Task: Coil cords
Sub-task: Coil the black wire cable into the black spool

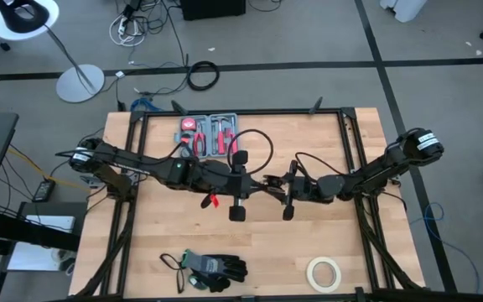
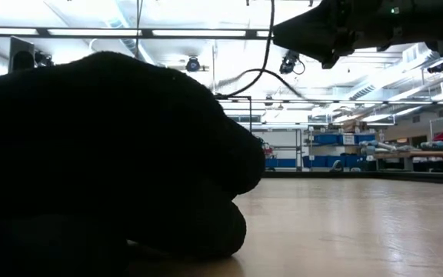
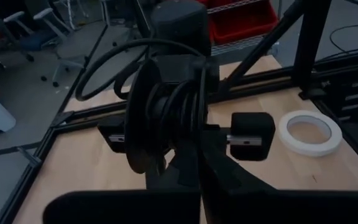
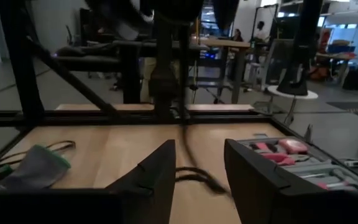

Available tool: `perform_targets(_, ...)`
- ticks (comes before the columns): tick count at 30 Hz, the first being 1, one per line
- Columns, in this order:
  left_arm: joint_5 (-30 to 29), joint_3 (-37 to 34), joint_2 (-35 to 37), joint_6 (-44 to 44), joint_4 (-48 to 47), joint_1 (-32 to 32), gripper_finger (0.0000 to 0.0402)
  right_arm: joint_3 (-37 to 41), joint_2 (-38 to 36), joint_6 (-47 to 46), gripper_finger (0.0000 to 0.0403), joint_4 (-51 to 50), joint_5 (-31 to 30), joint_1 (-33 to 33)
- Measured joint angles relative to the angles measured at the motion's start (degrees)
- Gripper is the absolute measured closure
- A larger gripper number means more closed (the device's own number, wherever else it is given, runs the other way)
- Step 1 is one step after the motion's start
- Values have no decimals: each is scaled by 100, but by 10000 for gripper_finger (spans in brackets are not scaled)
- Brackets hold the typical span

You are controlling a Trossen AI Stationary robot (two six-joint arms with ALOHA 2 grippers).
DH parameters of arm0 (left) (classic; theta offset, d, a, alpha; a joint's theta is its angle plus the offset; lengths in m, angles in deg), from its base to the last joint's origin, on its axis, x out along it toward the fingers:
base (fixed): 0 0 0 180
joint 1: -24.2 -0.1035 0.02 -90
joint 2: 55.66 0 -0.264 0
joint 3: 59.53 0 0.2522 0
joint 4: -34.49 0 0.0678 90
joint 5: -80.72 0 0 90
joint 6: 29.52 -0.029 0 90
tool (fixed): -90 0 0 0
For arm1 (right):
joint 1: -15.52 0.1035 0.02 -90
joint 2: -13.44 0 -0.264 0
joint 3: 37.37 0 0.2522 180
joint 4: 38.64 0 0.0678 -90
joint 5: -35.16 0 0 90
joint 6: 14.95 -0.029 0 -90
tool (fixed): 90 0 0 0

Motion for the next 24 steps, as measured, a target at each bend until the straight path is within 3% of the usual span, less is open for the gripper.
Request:
perform_targets(20,-364,0,-196,-70,601,25,401,-2,0,98,310,84,87,5)
perform_targets(24,-387,0,-207,-96,625,30,401,-2,0,96,358,45,56,33)
